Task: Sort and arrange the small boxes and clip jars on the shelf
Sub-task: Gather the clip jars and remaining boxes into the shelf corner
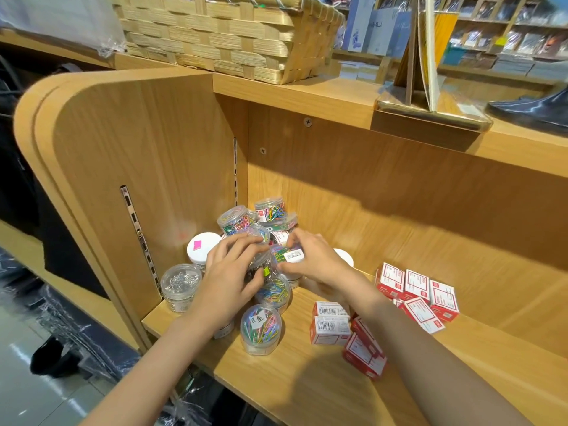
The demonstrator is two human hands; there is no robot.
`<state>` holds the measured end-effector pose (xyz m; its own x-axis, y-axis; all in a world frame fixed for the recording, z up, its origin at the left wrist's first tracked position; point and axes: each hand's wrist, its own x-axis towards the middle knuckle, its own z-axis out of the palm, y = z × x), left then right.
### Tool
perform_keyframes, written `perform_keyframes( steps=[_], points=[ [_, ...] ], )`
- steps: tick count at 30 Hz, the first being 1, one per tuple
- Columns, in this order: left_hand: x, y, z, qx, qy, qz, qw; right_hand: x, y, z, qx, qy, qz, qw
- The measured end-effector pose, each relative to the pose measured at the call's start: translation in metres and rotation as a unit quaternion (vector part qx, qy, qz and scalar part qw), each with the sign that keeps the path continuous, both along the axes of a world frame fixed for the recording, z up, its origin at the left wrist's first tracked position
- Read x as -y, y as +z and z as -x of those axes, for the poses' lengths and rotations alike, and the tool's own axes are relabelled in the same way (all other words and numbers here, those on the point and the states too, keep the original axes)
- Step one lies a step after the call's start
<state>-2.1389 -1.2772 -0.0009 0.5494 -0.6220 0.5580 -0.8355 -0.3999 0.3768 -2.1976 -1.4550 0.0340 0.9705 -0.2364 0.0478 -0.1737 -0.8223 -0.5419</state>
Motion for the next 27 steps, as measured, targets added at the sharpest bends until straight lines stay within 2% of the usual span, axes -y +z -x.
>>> perform_keyframes(
  steps=[4,8,12,19,24,27],
  points=[
    [0.000,-0.001,0.001,0.002,0.002,0.000,1.000,0.001,0.008,0.012,-0.009,-0.066,0.045,0.997],
    [-0.001,-0.002,0.000,0.002,0.000,-0.002,1.000,0.017,0.020,0.044,0.018,-0.117,0.042,0.992],
    [-0.001,-0.002,0.000,-0.004,-0.008,0.009,1.000,0.011,0.004,0.063,-0.066,-0.091,0.037,0.993],
    [-0.001,-0.003,0.000,-0.012,-0.003,0.015,1.000,0.010,-0.002,0.060,-0.164,-0.076,0.156,0.971],
    [-0.002,-0.003,0.000,-0.011,-0.004,0.012,1.000,0.009,0.004,0.049,-0.025,-0.073,0.108,0.991],
    [-0.003,-0.002,0.000,-0.010,-0.007,0.009,1.000,0.001,-0.003,0.036,-0.034,-0.021,0.083,0.996]
  ],
)
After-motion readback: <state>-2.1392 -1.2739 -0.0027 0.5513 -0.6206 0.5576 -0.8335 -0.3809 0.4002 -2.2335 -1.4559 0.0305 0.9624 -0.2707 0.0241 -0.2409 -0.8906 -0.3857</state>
